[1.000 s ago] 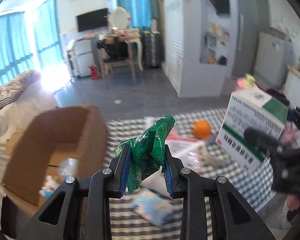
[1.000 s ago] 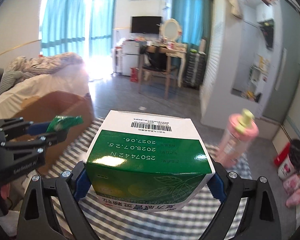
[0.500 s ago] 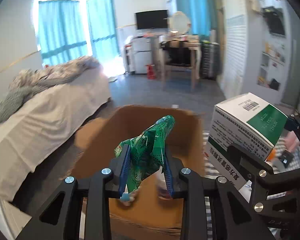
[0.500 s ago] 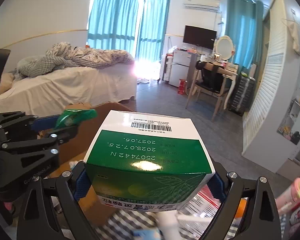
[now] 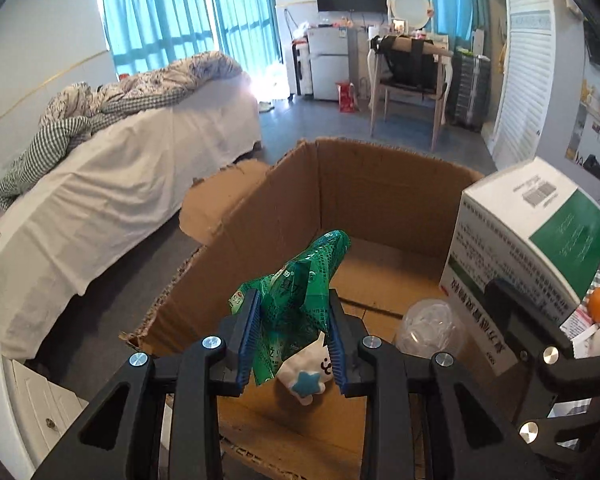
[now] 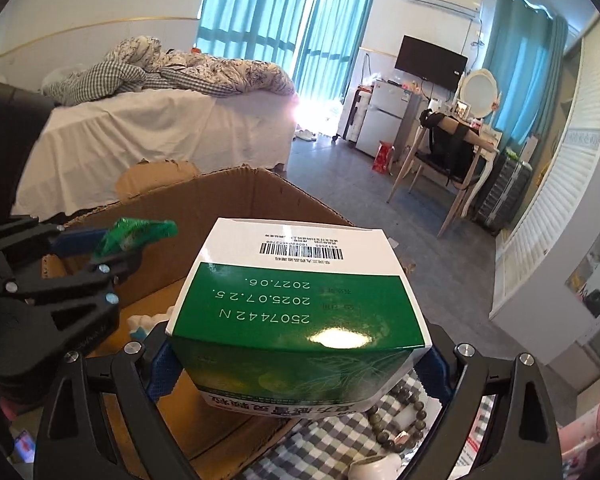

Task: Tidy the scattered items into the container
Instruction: 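Carry snack bag and medicine box to the box and release both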

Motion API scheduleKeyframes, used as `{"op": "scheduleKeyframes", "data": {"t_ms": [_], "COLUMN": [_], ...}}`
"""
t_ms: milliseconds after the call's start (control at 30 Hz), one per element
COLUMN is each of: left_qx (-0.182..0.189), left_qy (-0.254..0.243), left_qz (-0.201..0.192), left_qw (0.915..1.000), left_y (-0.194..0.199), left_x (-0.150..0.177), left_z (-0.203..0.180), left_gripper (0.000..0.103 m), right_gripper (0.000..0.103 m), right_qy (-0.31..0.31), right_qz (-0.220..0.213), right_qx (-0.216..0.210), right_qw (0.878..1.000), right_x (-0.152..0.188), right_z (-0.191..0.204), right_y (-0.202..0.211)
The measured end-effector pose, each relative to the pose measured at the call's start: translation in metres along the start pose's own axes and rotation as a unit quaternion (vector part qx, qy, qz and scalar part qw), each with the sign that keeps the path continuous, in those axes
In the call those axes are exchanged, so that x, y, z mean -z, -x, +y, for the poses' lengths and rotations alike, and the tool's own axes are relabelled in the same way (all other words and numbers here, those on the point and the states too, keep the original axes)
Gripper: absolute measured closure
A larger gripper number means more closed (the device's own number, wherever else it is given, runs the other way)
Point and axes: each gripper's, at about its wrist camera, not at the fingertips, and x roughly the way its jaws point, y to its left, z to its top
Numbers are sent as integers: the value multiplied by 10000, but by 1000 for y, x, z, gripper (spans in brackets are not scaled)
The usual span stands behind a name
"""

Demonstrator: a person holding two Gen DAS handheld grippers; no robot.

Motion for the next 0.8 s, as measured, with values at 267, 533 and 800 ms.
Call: {"op": "scheduleKeyframes", "data": {"t_ms": [267,533,800], "left_qx": [-225,-396,-452], "left_qy": [168,285,220], "left_qz": [116,205,-299], "left_qw": [9995,9986,9983], "left_y": [-10,-12,16], "left_x": [-1,4,-3], "left_z": [7,13,10], "left_gripper": [72,54,12], "right_gripper": [9,6,4], "right_qy": [444,394,388], "right_qz": [-31,278,121], "right_qx": [219,-20,110], "right_qw": [9988,9988,9991], "right_x": [-2,5,9], "right_z": [21,22,14], "right_y": [-18,-37,-17]}}
